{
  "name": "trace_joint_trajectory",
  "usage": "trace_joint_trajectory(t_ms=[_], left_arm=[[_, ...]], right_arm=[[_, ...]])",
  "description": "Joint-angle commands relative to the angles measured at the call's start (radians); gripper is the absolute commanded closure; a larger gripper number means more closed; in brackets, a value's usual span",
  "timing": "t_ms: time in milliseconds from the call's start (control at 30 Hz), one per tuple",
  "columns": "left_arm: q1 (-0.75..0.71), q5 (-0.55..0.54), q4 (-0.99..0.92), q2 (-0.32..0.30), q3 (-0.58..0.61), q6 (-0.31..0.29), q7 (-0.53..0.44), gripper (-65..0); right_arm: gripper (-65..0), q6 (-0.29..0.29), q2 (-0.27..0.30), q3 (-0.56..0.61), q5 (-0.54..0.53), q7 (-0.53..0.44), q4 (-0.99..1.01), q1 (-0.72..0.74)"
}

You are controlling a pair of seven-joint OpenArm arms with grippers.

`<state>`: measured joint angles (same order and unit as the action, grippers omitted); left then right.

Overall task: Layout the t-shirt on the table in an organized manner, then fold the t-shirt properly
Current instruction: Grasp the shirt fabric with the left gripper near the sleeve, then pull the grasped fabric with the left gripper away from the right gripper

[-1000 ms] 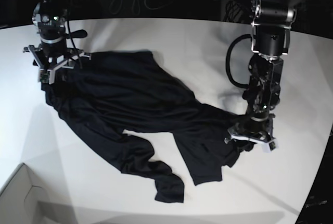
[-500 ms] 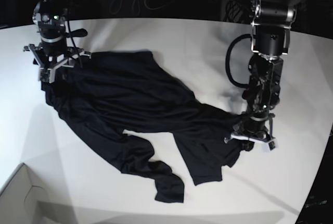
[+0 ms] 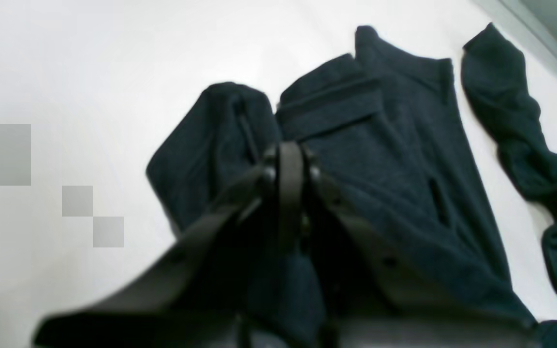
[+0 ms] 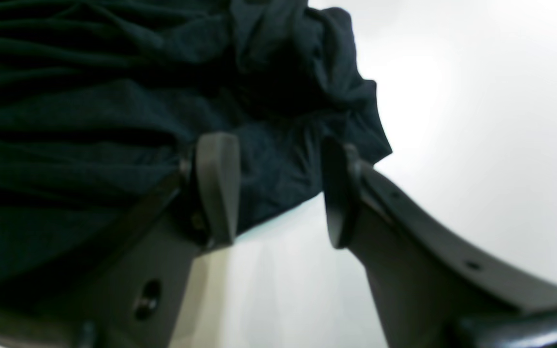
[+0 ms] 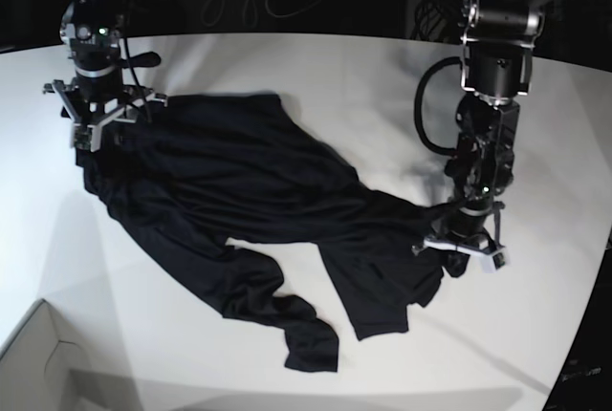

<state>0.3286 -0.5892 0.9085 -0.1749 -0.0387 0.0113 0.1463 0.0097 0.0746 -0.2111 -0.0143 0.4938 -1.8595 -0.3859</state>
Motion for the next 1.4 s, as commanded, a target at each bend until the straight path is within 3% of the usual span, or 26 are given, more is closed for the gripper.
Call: trace_joint_trajectory(t_ms=[0, 100, 233, 533, 633, 1100, 1167, 1367], left_arm=[[0.027, -0.002, 0.017, -0.015, -0.007, -0.007, -0.024, -0.3], [0.027, -0.002, 0.017, -0.012, -0.085, -0.007, -0.021, -0.8], [0.03, 0.007, 0.016, -0.007, -0.178, -0.007, -0.02, -6.4], [0.06, 0.008, -0.036, -0.005, -0.175, -0.012, -0.021, -40.3], [0.119, 0.008, -0.15, -0.005, -0.132, -0.014, -0.024, -45.5], [0.148, 0.007, -0.202, -0.005, -0.083, -0.015, -0.026, -41.6], [0.148, 0.007, -0.202, -0.007, -0.074, -0.017, -0.026, -35.4], [0.149, 0.007, -0.208, -0.007, -0.079, -0.017, -0.026, -2.5]], right_arm=[[-28.4, -0.003, 0.008, -0.003, 0.003, -0.025, -0.016, 0.002], [-28.4, -0.003, 0.008, -0.003, 0.003, -0.025, -0.019, -0.009], [-28.4, -0.003, 0.006, -0.003, 0.003, -0.025, -0.018, -0.009], [-28.4, -0.003, 0.006, -0.001, 0.003, -0.025, -0.018, -0.009], [-28.4, -0.003, 0.006, -0.001, 0.003, -0.025, -0.019, -0.009], [-28.4, -0.003, 0.006, -0.001, 0.003, -0.025, -0.018, -0.008], [-28.4, -0.003, 0.006, -0.001, 0.003, -0.025, -0.018, -0.006], [-28.4, -0.003, 0.006, -0.001, 0.003, -0.025, -0.018, -0.005]])
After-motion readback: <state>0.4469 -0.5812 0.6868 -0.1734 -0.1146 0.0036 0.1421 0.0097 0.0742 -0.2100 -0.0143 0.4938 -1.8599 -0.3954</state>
